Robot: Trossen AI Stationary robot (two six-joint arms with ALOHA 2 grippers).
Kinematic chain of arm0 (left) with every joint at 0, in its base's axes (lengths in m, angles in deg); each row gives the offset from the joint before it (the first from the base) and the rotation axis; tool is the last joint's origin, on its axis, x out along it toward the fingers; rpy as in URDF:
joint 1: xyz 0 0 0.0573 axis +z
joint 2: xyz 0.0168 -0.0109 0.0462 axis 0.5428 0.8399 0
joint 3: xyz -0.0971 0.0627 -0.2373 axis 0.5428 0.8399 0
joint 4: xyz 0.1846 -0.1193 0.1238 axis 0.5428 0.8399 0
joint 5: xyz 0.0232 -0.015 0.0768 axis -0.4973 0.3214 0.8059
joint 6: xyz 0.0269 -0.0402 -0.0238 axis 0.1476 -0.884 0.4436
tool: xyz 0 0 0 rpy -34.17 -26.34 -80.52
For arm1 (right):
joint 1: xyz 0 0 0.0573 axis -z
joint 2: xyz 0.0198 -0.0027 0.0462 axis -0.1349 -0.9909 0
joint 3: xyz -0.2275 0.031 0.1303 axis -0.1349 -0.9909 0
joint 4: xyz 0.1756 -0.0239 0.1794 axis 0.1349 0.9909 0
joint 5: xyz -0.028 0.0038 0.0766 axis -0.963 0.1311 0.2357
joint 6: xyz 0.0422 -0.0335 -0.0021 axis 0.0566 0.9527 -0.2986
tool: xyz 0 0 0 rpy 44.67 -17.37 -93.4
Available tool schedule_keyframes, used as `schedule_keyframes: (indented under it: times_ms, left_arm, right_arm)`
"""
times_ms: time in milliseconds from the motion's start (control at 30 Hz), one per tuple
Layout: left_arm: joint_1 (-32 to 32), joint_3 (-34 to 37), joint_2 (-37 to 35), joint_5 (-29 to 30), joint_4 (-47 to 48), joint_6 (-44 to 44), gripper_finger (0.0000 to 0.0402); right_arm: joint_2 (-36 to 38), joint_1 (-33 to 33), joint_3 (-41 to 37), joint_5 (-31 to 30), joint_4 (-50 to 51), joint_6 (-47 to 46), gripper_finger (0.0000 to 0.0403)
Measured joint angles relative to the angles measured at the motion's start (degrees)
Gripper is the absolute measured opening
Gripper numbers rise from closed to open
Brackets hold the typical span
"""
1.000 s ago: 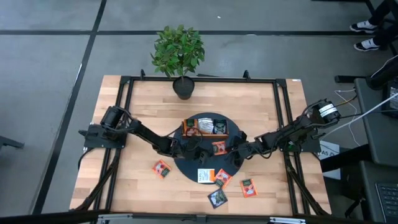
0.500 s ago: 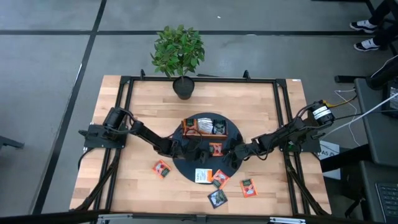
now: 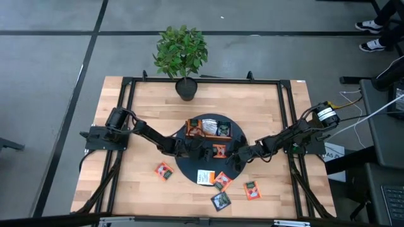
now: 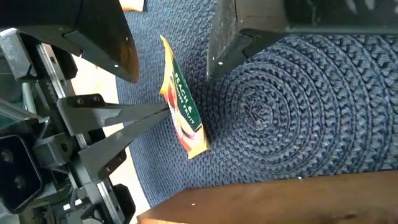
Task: Pick & Place Tea
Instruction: Put the orange tea bag into the left side of the wooden organizer
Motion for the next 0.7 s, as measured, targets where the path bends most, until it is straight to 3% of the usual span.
schedule_keyframes:
  times_ms: [233, 700]
  left_arm:
    - [0.06, -0.07, 0.00, -0.55, 0.82, -0.06, 0.0179]
    - [0.35, -0.15, -0.15, -0.05, 2.83, -2.56, 0.0077]
  right_arm:
    - [0.00, 0.00, -0.02, 0.02, -0.02, 0.29, 0.0002]
    - [-0.04, 0.00, -0.04, 0.72, 0.00, 0.46, 0.0003]
